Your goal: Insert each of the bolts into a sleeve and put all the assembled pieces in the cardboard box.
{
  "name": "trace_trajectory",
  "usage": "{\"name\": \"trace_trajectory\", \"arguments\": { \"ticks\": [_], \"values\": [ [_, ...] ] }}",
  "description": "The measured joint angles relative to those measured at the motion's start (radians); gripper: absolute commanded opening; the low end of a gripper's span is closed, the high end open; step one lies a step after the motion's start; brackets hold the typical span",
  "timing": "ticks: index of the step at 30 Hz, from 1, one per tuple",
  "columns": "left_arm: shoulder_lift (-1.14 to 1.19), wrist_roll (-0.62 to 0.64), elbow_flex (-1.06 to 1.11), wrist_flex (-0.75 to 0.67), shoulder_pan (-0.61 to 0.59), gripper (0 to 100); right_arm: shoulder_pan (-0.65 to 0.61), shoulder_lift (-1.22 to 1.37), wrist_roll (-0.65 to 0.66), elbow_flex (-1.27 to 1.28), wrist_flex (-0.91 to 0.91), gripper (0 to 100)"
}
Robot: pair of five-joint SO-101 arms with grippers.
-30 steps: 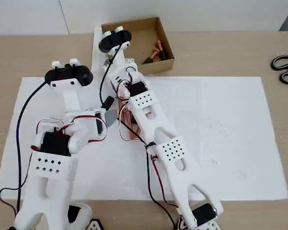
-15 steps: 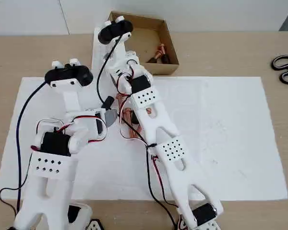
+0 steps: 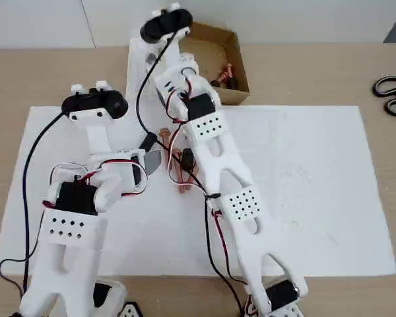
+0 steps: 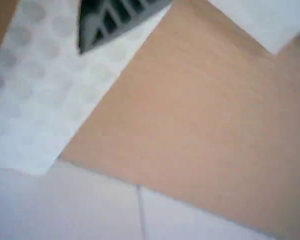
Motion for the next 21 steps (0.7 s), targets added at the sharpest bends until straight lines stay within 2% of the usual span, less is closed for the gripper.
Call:
{"name": "trace_trajectory", "arguments": {
  "ticks": [10, 21],
  "values": [
    [0.0, 0.0, 0.0, 0.0, 0.0, 26, 0.052, -0.129, 0.0, 0.0, 0.167, 16.2],
    [0.0, 0.0, 0.0, 0.0, 0.0, 26, 0.127, -0.416, 0.0, -0.014, 0.776, 16.3]
  ]
}}
